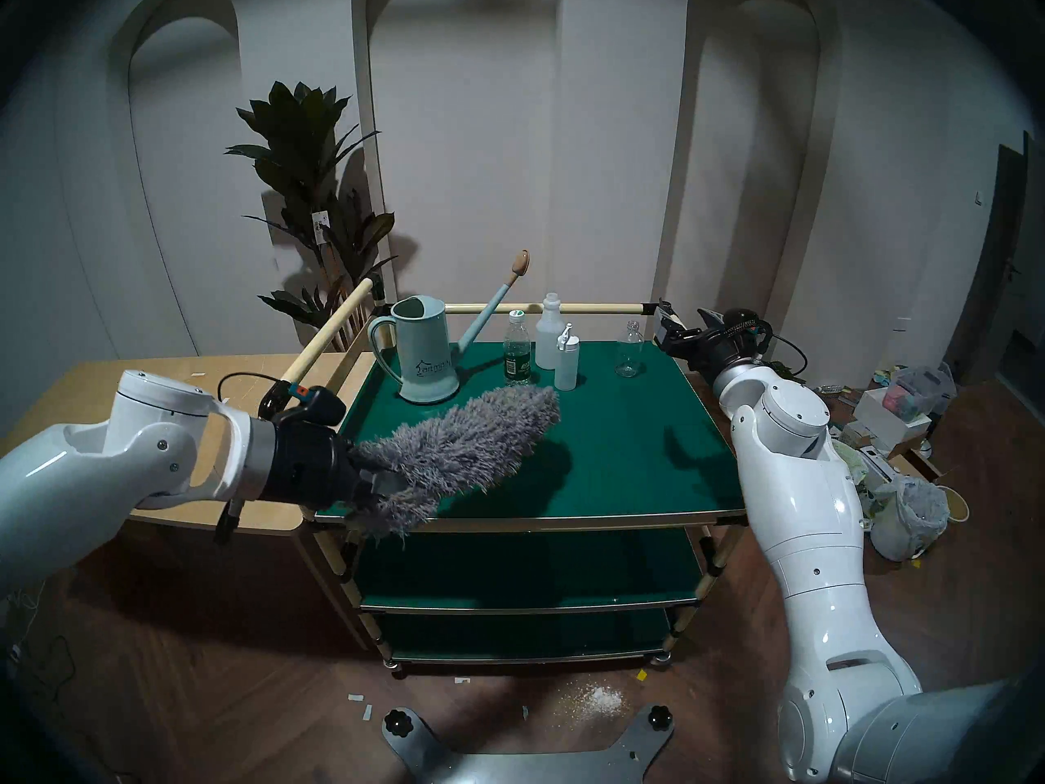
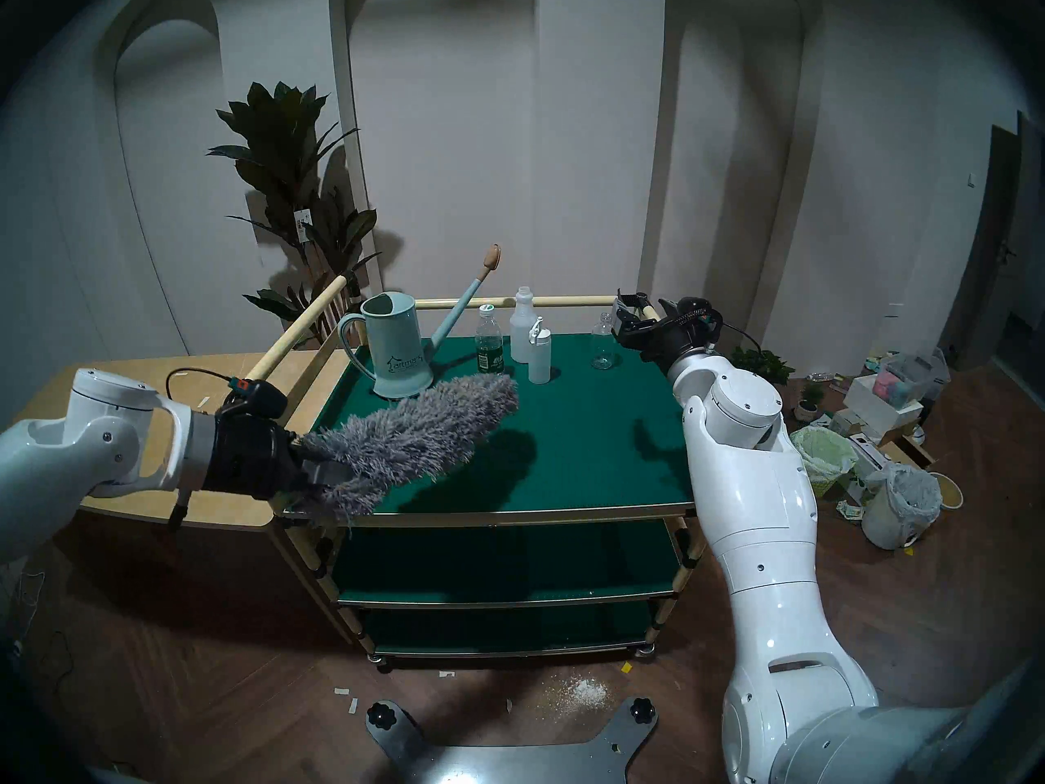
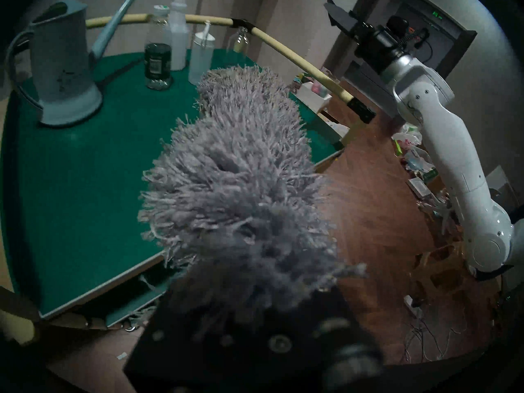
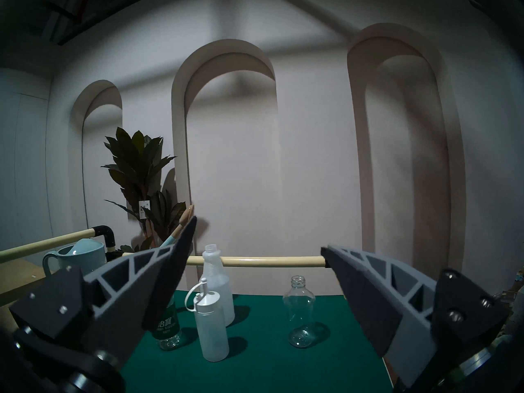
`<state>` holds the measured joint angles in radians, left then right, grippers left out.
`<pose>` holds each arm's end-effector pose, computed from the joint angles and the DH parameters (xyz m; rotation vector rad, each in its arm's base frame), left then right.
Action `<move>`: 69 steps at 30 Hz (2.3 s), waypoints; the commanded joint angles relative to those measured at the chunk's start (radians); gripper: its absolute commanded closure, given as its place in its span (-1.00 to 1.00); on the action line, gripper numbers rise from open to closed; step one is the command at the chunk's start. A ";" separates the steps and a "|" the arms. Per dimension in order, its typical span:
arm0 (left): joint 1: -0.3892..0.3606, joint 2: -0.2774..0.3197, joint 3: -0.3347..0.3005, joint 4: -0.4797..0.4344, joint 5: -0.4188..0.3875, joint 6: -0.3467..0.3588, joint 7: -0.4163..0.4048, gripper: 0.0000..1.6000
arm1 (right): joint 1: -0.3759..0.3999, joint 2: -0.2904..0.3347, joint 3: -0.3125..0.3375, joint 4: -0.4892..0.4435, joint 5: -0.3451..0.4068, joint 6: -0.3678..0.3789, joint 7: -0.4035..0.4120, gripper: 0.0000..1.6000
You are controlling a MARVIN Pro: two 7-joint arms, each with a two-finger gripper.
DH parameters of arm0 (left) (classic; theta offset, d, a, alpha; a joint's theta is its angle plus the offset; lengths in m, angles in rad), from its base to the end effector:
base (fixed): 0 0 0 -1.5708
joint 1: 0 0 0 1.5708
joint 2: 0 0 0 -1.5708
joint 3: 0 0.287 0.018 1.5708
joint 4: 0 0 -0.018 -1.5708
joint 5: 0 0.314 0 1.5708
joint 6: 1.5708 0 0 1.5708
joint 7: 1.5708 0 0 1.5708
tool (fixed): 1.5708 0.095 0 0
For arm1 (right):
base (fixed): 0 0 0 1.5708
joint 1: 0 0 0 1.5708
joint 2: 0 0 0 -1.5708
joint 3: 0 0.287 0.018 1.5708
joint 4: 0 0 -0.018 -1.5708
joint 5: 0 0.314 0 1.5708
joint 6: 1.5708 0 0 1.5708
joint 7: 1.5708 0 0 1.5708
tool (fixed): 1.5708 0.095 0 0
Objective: Dust the shelf with the duster
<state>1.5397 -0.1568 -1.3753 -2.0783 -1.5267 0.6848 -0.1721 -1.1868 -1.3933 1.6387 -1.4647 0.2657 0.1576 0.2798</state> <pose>0.3437 0.0817 -0.1321 2.3716 -0.6320 0.9360 0.5186 -0.0619 -0.1670 -1.9012 -0.1296 -2.2164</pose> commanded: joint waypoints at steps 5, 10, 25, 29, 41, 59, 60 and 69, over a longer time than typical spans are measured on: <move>-0.050 0.035 -0.147 0.050 -0.032 -0.035 0.011 1.00 | 0.031 -0.025 -0.043 -0.031 -0.011 -0.009 0.001 -1.00; -0.053 0.041 -0.194 0.084 -0.045 -0.035 0.021 1.00 | 0.036 -0.035 -0.067 -0.035 -0.018 -0.009 0.002 -1.00; -0.049 0.049 -0.281 0.248 -0.048 -0.023 0.086 1.00 | 0.051 -0.070 -0.140 -0.042 -0.035 -0.008 0.009 -1.00; -0.046 0.050 -0.301 0.320 -0.046 -0.021 0.112 1.00 | 0.055 -0.080 -0.161 -0.045 -0.039 -0.008 0.012 -1.00; -0.018 0.050 -0.323 0.527 -0.030 -0.010 0.169 1.00 | 0.058 -0.098 -0.208 -0.049 -0.052 -0.007 0.014 -1.00; 0.122 -0.046 -0.289 0.815 -0.020 -0.017 0.144 1.00 | 0.061 -0.111 -0.250 -0.061 -0.079 -0.008 -0.019 -1.00; 0.128 -0.052 -0.289 0.822 -0.020 -0.020 0.137 1.00 | 0.061 -0.111 -0.251 -0.062 -0.080 -0.009 -0.021 -1.00; 0.166 -0.096 -0.316 0.877 -0.023 -0.066 0.047 1.00 | 0.057 -0.112 -0.261 -0.075 -0.097 -0.009 -0.047 -1.00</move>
<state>1.6821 -0.2339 -1.6520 -1.2298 -1.5415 0.6628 -0.0560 -1.1440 -1.4950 1.3772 -1.5044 0.1752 0.1576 0.2468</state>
